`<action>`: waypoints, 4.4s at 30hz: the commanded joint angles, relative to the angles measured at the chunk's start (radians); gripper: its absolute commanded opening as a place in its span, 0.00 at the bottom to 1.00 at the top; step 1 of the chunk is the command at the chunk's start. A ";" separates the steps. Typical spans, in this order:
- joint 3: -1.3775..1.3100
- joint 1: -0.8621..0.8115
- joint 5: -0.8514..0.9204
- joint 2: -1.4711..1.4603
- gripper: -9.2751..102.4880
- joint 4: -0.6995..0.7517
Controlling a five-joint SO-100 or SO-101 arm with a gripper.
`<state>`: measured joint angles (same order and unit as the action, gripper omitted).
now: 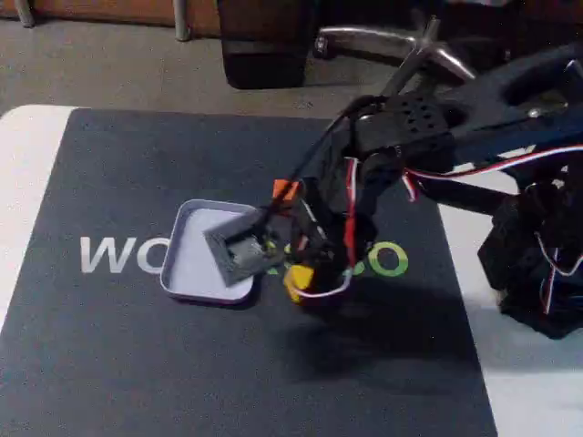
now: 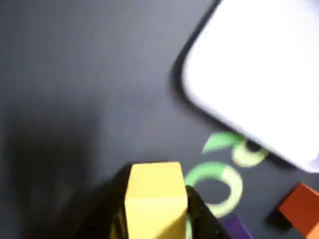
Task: Move blocks one by one until all three blocks are in the tray.
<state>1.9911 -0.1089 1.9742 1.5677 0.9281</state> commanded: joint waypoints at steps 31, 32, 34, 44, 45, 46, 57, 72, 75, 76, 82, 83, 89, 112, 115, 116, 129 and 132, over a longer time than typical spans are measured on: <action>-0.574 -0.104 -0.667 -0.307 0.06 0.012; -0.574 -0.104 -0.663 -0.308 0.07 0.012; -0.574 -0.106 -0.652 -0.310 0.10 0.012; -0.569 -0.115 -0.465 -0.285 0.26 0.095; -0.569 -0.118 -0.433 -0.278 0.27 0.118; -0.569 -0.123 -0.408 -0.267 0.28 0.135; -0.548 -0.225 -0.003 -0.083 0.26 0.345; -0.305 -0.472 0.747 0.017 0.25 0.334; -0.288 -0.472 0.822 -0.003 0.25 0.310; -0.284 -0.468 0.836 -0.006 0.25 0.299; -0.262 -0.446 0.908 -0.011 0.25 0.265; -0.256 -0.448 0.925 -0.011 0.25 0.265; -0.167 -0.500 1.037 0.063 0.25 0.261; 0.236 -0.281 0.744 0.250 0.25 -0.064; 0.236 -0.298 0.747 0.249 0.25 -0.103; 0.236 -0.307 0.749 0.249 0.25 -0.104; 0.235 -0.414 0.887 0.230 0.25 -0.114; 0.235 -0.434 0.914 0.213 0.25 -0.126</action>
<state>2.2350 -0.5323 2.8655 1.7856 0.8161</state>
